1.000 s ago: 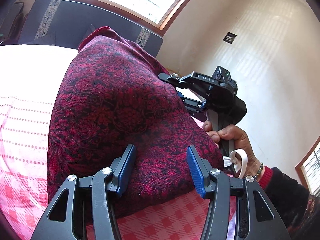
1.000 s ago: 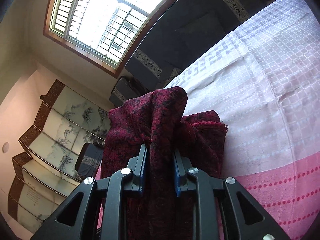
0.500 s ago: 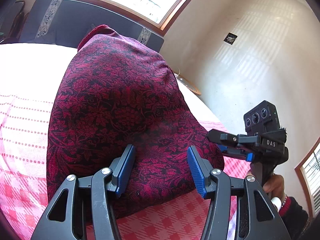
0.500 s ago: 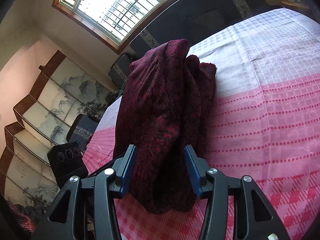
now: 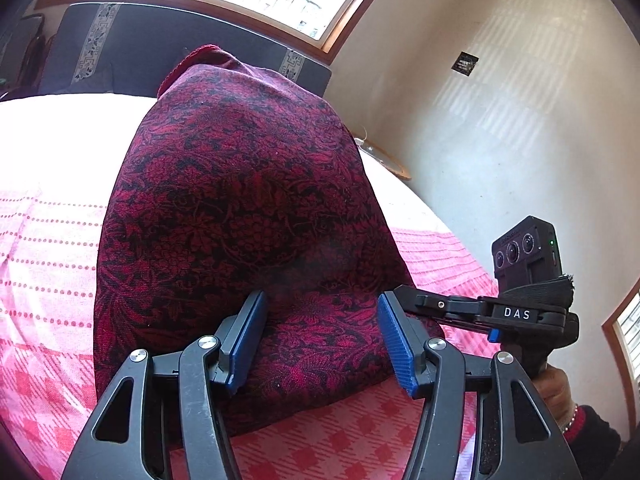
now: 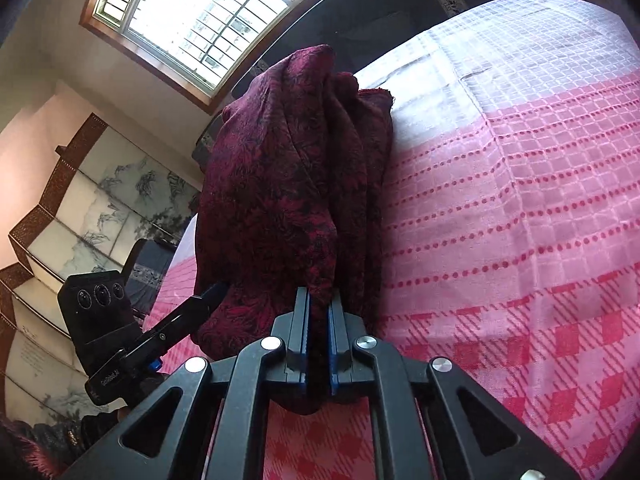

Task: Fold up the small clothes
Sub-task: 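Hold the folded sweater bundle with the right tool and raise it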

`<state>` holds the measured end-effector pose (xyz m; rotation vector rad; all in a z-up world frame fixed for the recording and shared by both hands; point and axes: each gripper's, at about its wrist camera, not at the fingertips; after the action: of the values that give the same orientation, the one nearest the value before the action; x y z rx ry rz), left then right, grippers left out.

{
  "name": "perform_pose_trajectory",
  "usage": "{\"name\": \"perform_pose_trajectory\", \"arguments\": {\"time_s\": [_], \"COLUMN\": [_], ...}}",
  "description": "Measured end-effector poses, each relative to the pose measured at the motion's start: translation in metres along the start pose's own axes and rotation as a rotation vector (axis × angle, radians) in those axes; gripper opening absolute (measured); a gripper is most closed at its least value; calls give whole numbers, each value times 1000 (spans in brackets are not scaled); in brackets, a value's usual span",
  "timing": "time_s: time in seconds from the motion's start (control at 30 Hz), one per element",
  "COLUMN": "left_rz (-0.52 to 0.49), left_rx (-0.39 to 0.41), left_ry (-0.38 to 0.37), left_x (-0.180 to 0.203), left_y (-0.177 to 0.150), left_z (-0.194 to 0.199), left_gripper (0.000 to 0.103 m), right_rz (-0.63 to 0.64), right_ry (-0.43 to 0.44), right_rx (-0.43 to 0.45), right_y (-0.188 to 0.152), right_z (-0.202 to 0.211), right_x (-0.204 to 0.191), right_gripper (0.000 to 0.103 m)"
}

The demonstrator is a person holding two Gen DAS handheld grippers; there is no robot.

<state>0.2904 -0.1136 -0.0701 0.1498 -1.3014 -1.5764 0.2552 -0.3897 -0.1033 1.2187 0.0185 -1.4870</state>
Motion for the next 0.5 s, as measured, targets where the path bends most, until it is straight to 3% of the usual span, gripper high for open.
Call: {"name": "perform_pose_trajectory", "arguments": {"time_s": [0.23,0.3,0.37,0.5], "left_rz": [-27,-25,-25,-27], "left_rx": [-8,-7,-8,-10], "left_ry": [34,33,35,41], "left_x": [6,5,5,6], "left_y": [-3,-3,-5,-4], "left_z": [-2,-2,-1,-2], "left_gripper": [59,59,59,59], "right_rz": [39,45,52,68], "right_ry": [-2,-4,-8,-19], "right_rx": [16,22,14,1], "right_y": [19,29,36,47], "right_z": [-2,-6,-13,-33], "right_x": [-21,-25,-29,-34], "right_gripper": [21,27,40,37]}}
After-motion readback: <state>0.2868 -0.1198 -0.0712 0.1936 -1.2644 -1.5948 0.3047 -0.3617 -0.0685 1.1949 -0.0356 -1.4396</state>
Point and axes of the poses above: each gripper's, at about its wrist camera, not at the fingertips, and z roughly against the way its jaws point, x to its right, y to its top, and after that the axes turned 9 degrees about x, right-handed
